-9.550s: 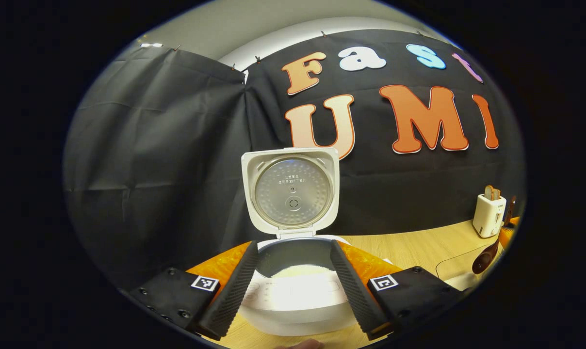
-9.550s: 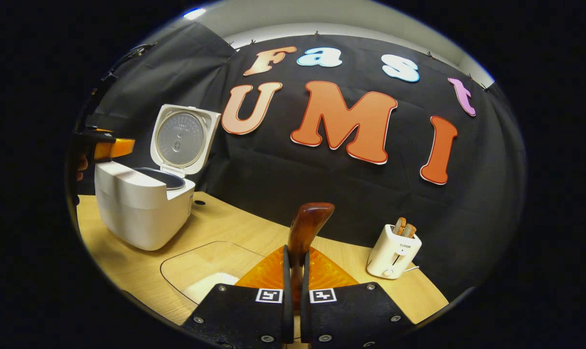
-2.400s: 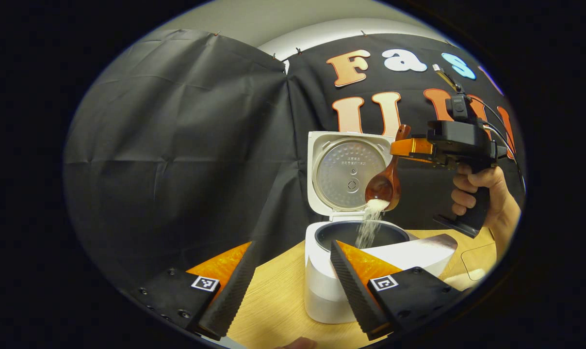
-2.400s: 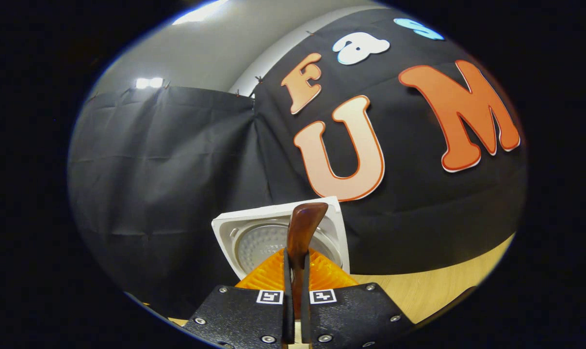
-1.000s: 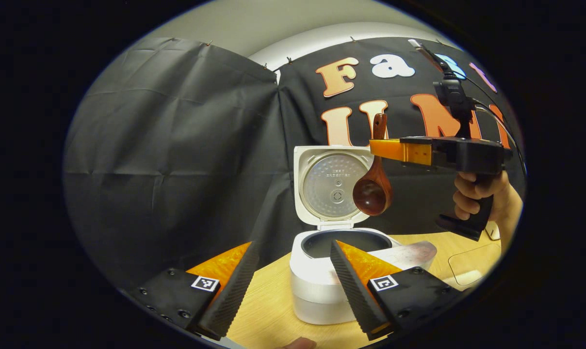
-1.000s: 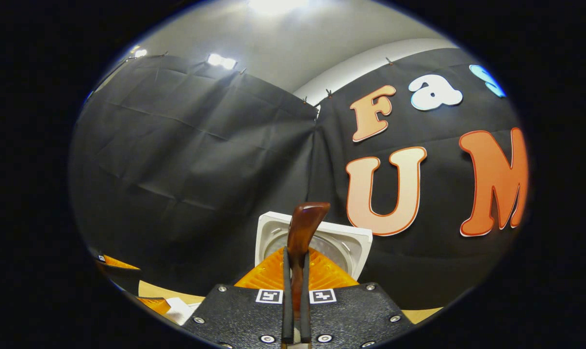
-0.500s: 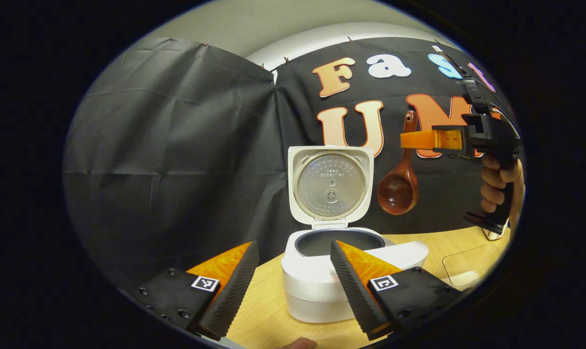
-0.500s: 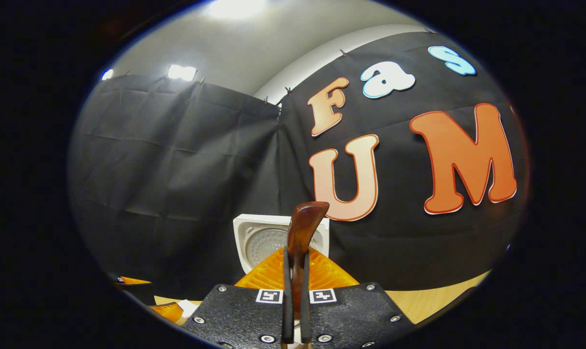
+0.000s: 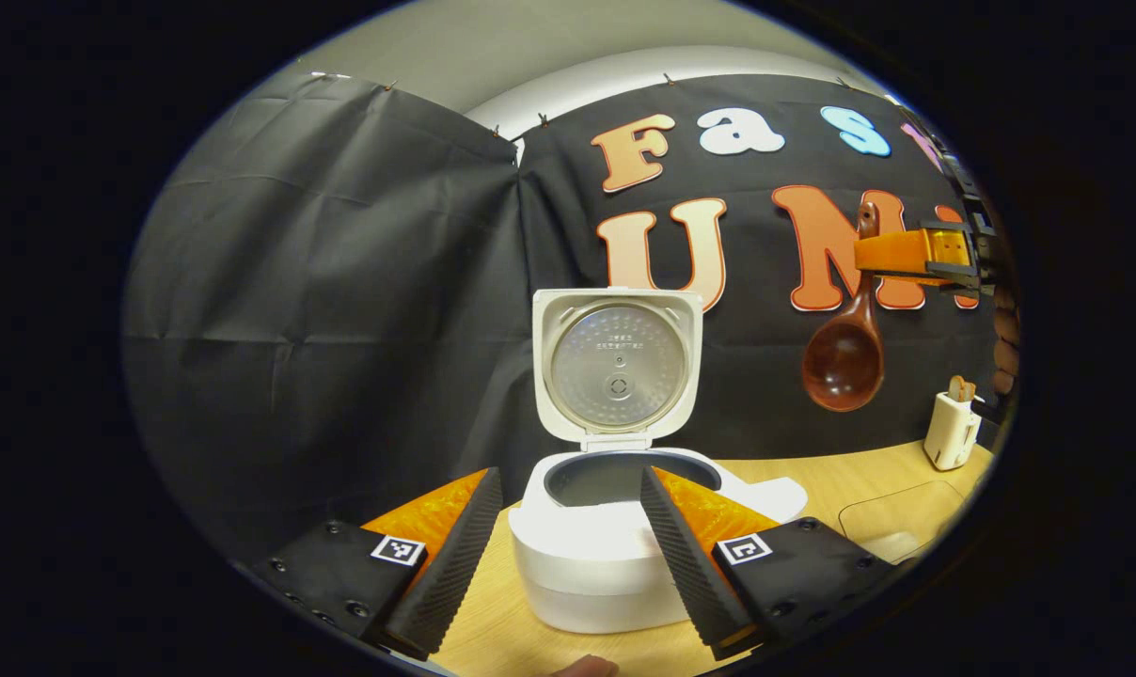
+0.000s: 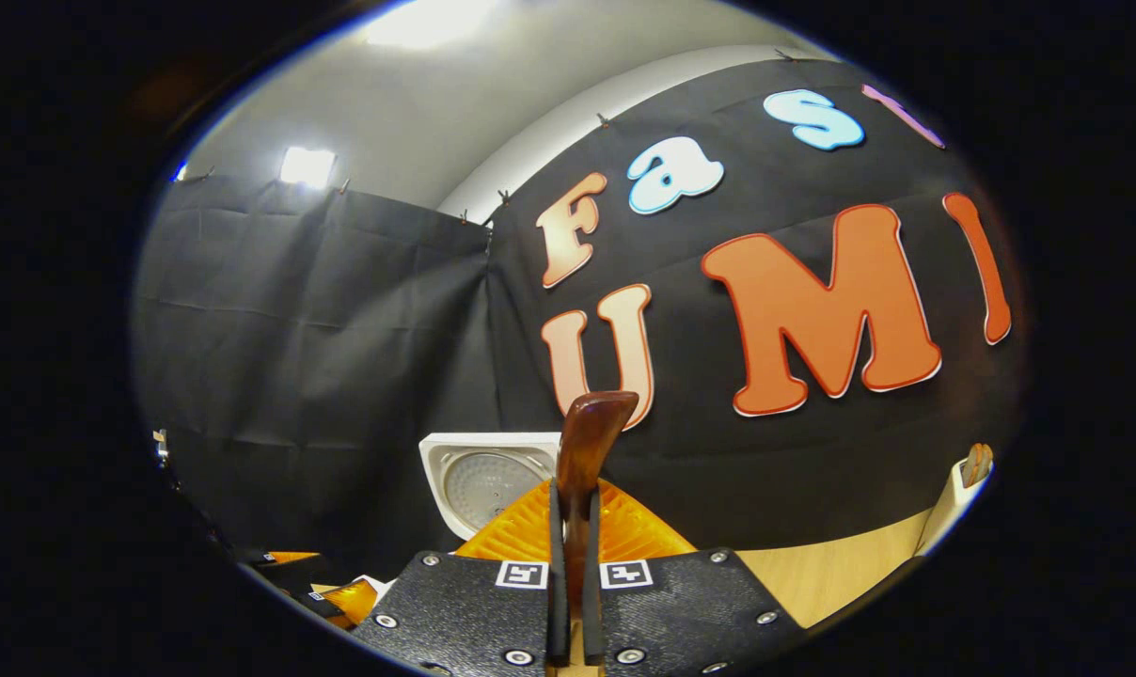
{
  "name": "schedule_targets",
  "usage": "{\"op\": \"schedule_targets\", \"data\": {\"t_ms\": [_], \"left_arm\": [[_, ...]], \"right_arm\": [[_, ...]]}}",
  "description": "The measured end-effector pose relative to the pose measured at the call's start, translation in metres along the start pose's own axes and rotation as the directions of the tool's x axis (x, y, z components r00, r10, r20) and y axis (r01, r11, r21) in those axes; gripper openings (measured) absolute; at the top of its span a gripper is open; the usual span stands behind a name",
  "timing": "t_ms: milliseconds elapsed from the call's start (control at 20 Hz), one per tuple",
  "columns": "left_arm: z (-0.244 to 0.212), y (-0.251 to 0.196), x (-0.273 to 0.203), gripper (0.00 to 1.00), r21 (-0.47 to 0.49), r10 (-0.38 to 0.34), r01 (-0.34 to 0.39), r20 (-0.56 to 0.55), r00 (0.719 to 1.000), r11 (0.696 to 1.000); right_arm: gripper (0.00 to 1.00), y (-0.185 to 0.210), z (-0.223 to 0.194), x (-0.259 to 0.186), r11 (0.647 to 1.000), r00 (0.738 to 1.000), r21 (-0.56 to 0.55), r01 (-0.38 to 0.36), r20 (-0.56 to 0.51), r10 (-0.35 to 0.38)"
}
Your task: Close the left gripper, press the button to open the rice cooker; take a wooden spoon from the chopstick holder with the right hand, scoop a spoonful of rice and pour it into the rice cooker, then put the wooden spoon back into the chopstick holder.
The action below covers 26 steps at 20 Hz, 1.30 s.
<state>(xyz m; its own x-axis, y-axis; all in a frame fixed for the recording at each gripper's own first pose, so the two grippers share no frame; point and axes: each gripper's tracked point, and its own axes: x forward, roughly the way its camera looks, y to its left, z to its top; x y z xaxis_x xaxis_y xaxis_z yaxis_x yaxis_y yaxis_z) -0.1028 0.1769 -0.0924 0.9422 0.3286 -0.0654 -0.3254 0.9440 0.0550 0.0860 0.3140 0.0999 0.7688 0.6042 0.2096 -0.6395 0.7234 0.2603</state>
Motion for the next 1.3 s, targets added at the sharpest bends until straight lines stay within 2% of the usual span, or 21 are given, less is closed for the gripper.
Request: {"op": "schedule_targets", "data": {"t_ms": [200, 500, 750, 1050, 1300], "left_arm": [[0.0, -0.012, 0.003, 0.97, -0.012, -0.02, 0.02, 0.001, 1.0, 1.0], [0.005, -0.019, 0.011, 0.97, -0.006, -0.025, 0.025, 0.007, 1.0, 1.0], [0.005, -0.031, 0.015, 0.97, -0.002, -0.037, 0.037, 0.007, 0.999, 0.999], [0.004, -0.047, 0.021, 0.95, -0.002, -0.065, 0.065, 0.0, 0.998, 0.998], [0.004, -0.059, 0.023, 0.97, -0.005, -0.079, 0.079, -0.004, 0.997, 0.997]], "right_arm": [[0.06, -0.05, 0.003, -0.033, 0.993, 0.993, 0.02, 0.116, -0.01, -0.116], [0.06, -0.103, 0.003, -0.082, 0.974, 0.974, -0.015, 0.227, -0.018, -0.228], [0.06, -0.145, 0.004, -0.126, 0.943, 0.943, -0.029, 0.33, -0.028, -0.331], [0.06, -0.188, -0.011, -0.177, 0.892, 0.888, -0.051, 0.448, -0.086, -0.451], [0.06, -0.21, -0.022, -0.216, 0.853, 0.842, -0.077, 0.516, -0.136, -0.522]]}}
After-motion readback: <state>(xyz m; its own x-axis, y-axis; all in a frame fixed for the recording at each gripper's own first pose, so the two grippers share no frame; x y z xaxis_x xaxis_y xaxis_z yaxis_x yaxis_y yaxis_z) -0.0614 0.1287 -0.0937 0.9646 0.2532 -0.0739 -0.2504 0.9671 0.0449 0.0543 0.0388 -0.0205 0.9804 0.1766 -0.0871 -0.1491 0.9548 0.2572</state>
